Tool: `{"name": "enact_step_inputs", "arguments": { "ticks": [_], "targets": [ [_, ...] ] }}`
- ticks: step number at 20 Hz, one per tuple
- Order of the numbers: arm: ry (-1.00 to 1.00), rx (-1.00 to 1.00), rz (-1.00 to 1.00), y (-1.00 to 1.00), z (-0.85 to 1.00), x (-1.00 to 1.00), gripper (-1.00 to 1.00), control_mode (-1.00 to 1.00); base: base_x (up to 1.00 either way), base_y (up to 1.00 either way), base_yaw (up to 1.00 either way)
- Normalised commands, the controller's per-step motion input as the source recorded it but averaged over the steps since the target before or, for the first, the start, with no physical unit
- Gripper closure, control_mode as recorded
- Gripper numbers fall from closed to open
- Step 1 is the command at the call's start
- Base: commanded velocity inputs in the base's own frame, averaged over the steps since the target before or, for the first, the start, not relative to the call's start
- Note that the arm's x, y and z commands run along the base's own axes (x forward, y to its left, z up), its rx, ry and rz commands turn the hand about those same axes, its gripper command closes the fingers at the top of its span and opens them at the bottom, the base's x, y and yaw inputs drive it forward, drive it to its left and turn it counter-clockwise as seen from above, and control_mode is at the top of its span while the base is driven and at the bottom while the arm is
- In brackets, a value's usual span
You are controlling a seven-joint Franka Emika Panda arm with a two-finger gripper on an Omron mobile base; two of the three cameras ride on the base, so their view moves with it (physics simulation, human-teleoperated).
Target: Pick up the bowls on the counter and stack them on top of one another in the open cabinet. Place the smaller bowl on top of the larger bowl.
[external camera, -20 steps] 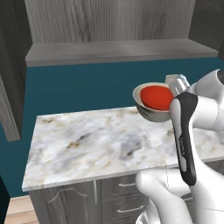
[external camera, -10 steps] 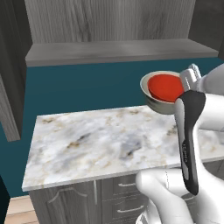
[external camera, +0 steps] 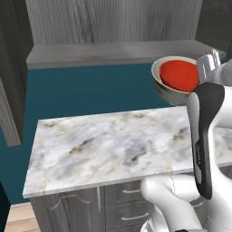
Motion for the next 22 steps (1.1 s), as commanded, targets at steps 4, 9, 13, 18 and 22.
{"name": "enact_step_inputs", "arguments": {
  "ticks": [4,9,13,18,22],
  "targets": [
    [-0.08,0.08,-0.01,0.00,0.45,0.00,1.00,-1.00,0.00,0.00,0.00],
    [-0.10,0.09,0.00,0.00,0.30,0.14,1.00,-1.00,0.00,0.00,0.00],
    [-0.12,0.08,0.00,0.00,0.35,0.13,1.00,-1.00,0.00,0.00,0.00],
    [-0.10,0.05,0.00,0.00,0.35,0.07,1.00,-1.00,0.00,0.00,0.00],
    [-0.05,0.01,0.00,0.01,0.36,0.05,1.00,-1.00,0.00,0.00,0.00]
  ]
}}
